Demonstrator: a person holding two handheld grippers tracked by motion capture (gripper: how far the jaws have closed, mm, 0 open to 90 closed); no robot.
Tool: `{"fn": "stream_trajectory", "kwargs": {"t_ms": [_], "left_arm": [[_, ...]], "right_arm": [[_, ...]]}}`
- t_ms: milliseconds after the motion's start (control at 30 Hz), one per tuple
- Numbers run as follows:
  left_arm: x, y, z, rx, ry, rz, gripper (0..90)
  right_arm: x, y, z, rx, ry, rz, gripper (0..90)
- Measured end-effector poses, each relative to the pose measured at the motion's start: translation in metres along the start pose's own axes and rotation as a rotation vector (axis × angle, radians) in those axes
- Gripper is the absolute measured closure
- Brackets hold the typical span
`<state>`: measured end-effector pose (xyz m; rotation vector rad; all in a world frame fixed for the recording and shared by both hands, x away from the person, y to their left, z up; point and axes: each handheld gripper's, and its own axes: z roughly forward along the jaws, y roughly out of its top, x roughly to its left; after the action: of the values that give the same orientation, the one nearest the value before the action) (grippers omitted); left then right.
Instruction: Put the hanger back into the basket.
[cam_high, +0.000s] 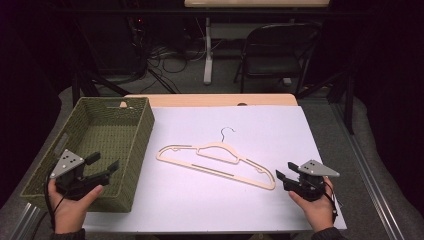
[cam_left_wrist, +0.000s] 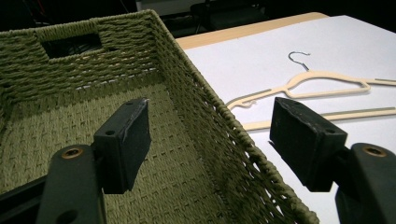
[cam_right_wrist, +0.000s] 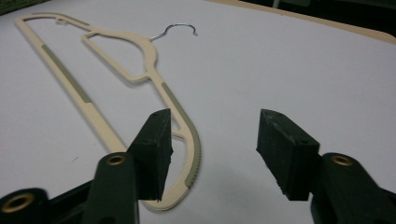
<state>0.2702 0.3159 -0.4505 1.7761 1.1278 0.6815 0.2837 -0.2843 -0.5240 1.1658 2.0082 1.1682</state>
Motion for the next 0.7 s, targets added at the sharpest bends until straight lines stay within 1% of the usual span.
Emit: {"fn": "stream_trajectory", "kwargs": {"t_ms": [33, 100, 133, 233, 333, 367, 433, 467, 500, 533, 567, 633, 667, 700], "left_arm": [[0.000, 0.000, 0.000, -0.003, -0.001, -0.001, 28.6], [0.000, 0.001, 0.001, -0.005, -0.006, -0.007, 28.6], [0.000, 0.001, 0.001, -0.005, -0.009, -0.008, 28.6], [-0.004, 0.001, -0.001, 0.000, -0.017, -0.001, 28.6], [-0.009, 0.004, -0.004, -0.010, -0.026, 0.002, 28.6], [-0.010, 0.004, -0.005, -0.012, -0.028, 0.007, 28.6], [-0.012, 0.005, -0.006, -0.011, -0.033, 0.013, 28.6], [-0.012, 0.005, -0.006, -0.006, -0.034, 0.016, 28.6], [-0.012, 0.005, -0.006, -0.002, -0.033, 0.015, 28.6], [-0.012, 0.005, -0.006, -0.001, -0.033, 0.013, 28.6], [-0.012, 0.005, -0.006, 0.001, -0.035, 0.011, 28.6], [-0.012, 0.004, -0.006, 0.008, -0.035, 0.009, 28.6], [-0.012, 0.004, -0.006, 0.008, -0.034, 0.007, 28.6], [-0.011, 0.003, -0.006, 0.009, -0.033, 0.008, 28.7]], "right_arm": [[0.002, 0.000, 0.002, 0.001, 0.002, -0.019, 47.5], [0.006, 0.000, 0.003, 0.027, 0.007, -0.050, 50.0], [0.007, -0.001, 0.004, 0.018, 0.009, -0.059, 50.8], [0.012, 0.000, 0.003, 0.033, 0.021, -0.053, 51.9], [0.017, 0.003, 0.005, 0.056, 0.014, -0.073, 53.6], [0.018, 0.005, 0.006, 0.071, 0.022, -0.082, 53.8], [0.020, 0.009, 0.007, 0.096, 0.012, -0.097, 52.9], [0.020, 0.011, 0.008, 0.094, 0.019, -0.092, 52.1], [0.020, 0.015, 0.007, 0.119, 0.036, -0.086, 52.0], [0.019, 0.018, 0.008, 0.096, 0.057, -0.083, 50.6], [0.020, 0.022, 0.009, 0.081, 0.057, -0.082, 48.6], [0.018, 0.031, 0.011, 0.104, 0.062, -0.078, 46.2], [0.016, 0.038, 0.011, 0.128, 0.081, -0.077, 46.2], [0.014, 0.043, 0.013, 0.124, 0.091, -0.071, 46.2]]}}
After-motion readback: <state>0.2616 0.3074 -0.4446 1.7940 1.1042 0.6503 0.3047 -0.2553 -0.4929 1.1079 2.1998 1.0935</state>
